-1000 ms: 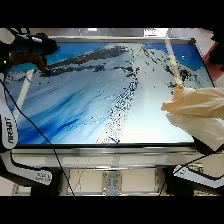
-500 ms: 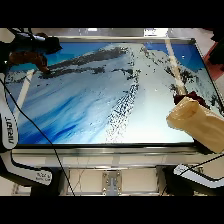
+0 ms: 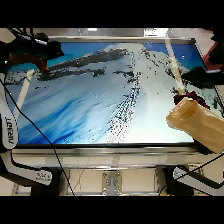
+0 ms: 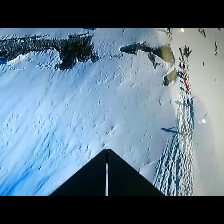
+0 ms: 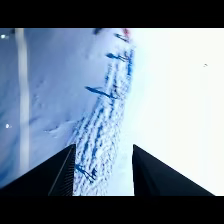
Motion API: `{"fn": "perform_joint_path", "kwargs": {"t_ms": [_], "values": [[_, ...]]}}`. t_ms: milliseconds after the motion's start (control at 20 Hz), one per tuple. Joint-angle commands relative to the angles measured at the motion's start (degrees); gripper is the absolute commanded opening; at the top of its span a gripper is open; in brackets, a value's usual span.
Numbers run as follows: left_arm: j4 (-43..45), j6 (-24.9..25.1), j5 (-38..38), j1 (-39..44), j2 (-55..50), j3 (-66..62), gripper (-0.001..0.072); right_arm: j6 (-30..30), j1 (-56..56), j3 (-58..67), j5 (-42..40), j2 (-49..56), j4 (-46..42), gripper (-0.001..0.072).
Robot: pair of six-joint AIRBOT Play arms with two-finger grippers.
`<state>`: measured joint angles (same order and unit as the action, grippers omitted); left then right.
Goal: Fold the shirts.
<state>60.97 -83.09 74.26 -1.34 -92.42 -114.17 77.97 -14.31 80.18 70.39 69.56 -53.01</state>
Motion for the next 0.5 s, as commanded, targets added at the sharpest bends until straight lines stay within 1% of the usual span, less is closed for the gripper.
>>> {"fn": "perform_joint_path", "kwargs": {"t_ms": [0,100,250,350,450], "values": [[-0.11,-0.48,2.12,-0.02,0.04,0.0,0.0011,-3.8,17.81,-4.2,-13.51,1.44,1.33,0.0361],[-0.09,-0.48,2.1,-0.02,0.04,0.0,0.0011,-2.75,23.91,-6.75,-13.51,3.82,0.0,0.0361],[-0.11,-0.48,2.1,-0.02,0.04,0.0,0.0011,-2.34,29.7,-10.45,-13.73,7.02,-0.87,0.0363],[-0.11,-0.48,2.1,-0.02,0.04,0.0,0.0011,7.72,32.33,-12.55,-13.73,7.8,-1.31,0.0363],[-0.11,-0.48,2.1,-0.02,0.04,0.0,0.0011,15.47,34.42,-13.29,-12.13,7.8,-1.25,0.0366]]}}
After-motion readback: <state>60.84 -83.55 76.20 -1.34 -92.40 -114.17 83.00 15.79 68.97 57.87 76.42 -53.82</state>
